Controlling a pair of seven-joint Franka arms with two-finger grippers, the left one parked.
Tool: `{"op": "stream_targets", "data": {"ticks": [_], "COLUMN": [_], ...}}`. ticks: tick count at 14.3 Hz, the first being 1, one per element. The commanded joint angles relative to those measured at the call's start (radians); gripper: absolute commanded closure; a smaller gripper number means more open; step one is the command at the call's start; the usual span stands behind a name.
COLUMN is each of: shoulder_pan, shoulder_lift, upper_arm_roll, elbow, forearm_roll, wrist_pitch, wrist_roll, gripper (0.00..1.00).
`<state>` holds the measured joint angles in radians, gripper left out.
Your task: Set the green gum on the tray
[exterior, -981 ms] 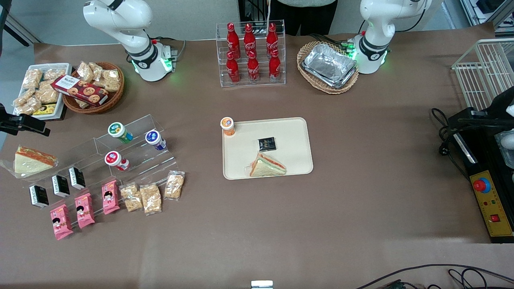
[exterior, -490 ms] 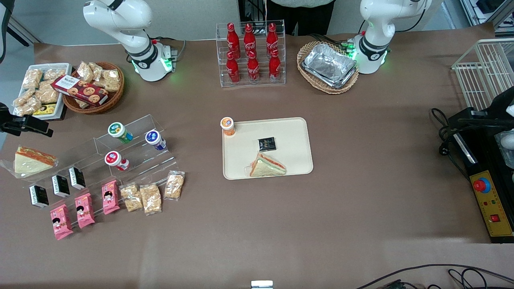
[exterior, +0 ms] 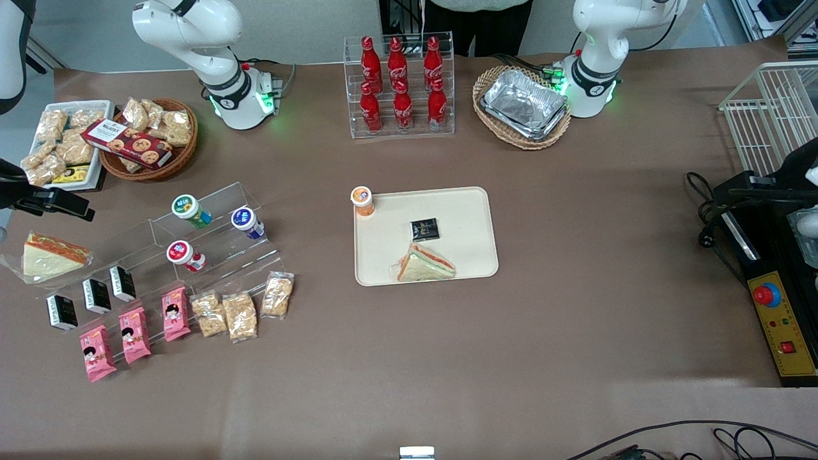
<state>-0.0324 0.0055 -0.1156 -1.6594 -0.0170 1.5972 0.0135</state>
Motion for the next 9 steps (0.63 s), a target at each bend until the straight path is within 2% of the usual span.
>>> {"op": "stream_targets", "data": {"ticks": [1, 3, 7, 9], "shoulder_pan": [0.002, 0.006, 0.045, 0.084], "shoulder_lift": [-0.012, -0.054, -0.232, -0.295], "upper_arm_roll": [-0.001, 0.001, 0.013, 0.025], "elbow": [-0.013, -0.06, -0.284, -0.339], "forearm_roll": [-0.012, -0.006, 0.04, 0.045], "wrist_pitch": [-0.003, -0.013, 0.056, 0.056], "wrist_roll": [0.008, 0.009, 0.032, 0.104], "gripper": [0.0, 0.0, 0.0, 0.0]}}
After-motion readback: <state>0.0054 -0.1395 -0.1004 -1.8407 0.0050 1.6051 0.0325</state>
